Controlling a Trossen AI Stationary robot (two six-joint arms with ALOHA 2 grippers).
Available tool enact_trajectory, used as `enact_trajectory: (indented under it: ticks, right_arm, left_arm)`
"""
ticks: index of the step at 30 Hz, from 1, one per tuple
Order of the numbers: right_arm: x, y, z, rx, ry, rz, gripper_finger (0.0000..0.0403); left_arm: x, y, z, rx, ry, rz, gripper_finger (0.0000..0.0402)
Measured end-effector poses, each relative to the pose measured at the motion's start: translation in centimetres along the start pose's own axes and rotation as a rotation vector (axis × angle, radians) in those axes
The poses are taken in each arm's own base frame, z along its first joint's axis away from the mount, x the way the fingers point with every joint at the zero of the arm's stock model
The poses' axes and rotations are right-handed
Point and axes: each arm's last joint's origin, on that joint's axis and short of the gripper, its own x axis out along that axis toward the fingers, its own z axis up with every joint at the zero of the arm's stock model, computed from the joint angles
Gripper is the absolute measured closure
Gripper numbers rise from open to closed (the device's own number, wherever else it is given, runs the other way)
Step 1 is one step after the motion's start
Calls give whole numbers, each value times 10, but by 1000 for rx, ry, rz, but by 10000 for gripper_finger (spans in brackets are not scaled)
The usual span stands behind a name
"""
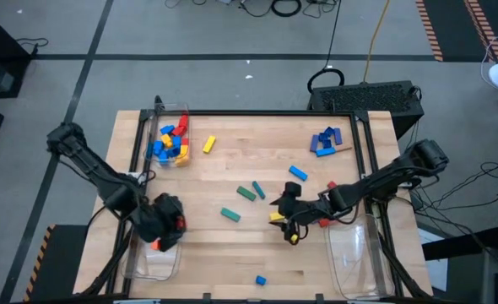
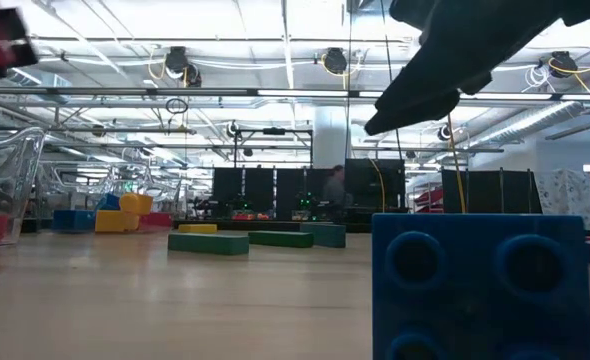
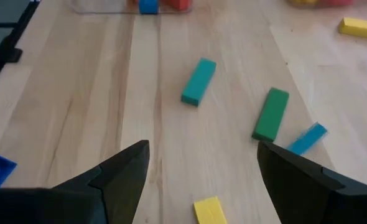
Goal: Sort blocks by size
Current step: Put the red four stud game piece into the bottom left transparent bin, then put the blue four stud game piece into the bottom left transparent bin
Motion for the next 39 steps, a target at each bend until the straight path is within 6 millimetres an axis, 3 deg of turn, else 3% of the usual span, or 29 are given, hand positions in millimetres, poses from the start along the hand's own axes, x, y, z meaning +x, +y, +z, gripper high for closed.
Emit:
enact_trajectory:
  ticks: [6,11,19,29,39]
  right_arm:
    - [18,6,-3,-23,-49,26,119]
    - [29,11,-11,-37,-13,73,119]
    - [23,39,-19,-75,-33,206,119]
    - [20,71,-31,-40,-79,310,119]
    - [48,103,-43,-144,26,375,119]
  left_arm:
    - [-4,9,-17,-27,130,107,299]
    - [6,14,-24,-21,156,162,299]
    - [33,17,-39,31,210,279,264]
    - [49,10,-43,65,243,288,180]
    - [42,1,-39,8,245,168,169]
